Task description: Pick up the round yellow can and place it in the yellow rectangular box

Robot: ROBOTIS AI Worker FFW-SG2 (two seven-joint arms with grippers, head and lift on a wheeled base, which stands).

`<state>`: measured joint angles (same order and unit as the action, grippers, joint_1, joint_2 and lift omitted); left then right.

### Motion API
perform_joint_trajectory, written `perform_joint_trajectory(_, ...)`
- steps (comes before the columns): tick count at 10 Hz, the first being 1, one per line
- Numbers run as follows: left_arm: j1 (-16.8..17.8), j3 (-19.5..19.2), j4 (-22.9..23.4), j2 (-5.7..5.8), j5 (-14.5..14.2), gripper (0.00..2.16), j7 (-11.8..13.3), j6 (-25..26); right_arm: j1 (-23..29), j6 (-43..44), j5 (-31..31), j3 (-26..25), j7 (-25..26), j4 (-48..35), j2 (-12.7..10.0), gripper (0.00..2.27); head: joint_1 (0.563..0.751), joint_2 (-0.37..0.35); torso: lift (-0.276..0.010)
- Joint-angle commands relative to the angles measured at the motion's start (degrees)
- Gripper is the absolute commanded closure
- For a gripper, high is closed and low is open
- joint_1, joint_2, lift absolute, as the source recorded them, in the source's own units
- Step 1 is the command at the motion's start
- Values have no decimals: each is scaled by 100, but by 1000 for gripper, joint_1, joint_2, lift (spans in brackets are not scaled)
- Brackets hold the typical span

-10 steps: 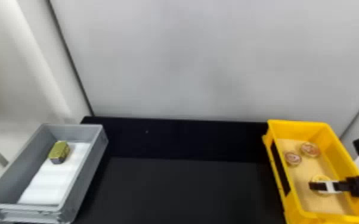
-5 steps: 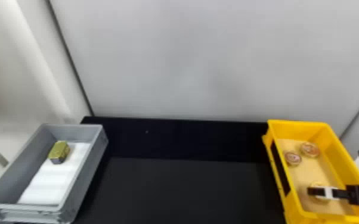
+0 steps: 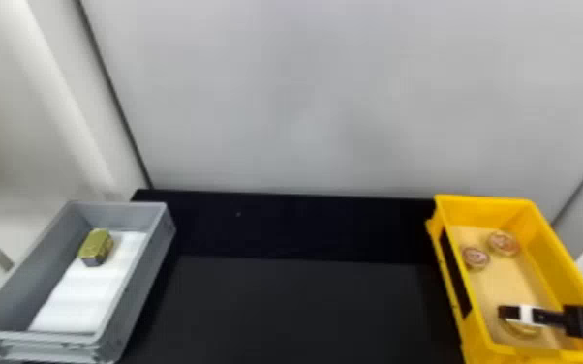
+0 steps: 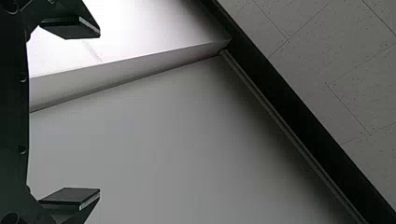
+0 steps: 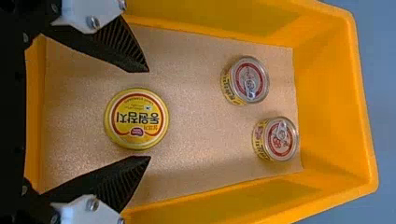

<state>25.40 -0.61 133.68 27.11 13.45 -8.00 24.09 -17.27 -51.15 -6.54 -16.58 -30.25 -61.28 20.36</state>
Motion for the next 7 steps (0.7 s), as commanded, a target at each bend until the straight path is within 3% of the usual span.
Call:
perform_joint_trajectory(1, 0, -1, 0, 7, -1, 87, 0, 0, 31, -143, 38, 102, -9, -288, 21, -2, 663, 54, -10)
perform_joint_trajectory(2, 0, -1, 0, 7, -1, 87, 0, 0, 101, -196, 38, 111, 0, -781, 12, -2, 663, 54, -10)
perform_joint_trajectory(5, 9, -9, 9, -29, -27, 87, 0, 44, 128, -847, -252, 172, 141, -3417, 47, -2, 663, 54, -10)
perform_joint_trajectory(7, 17, -1, 9, -55, -27, 87, 0, 53, -180, -847, -480, 234, 747, -5149, 56, 7, 663, 54, -10)
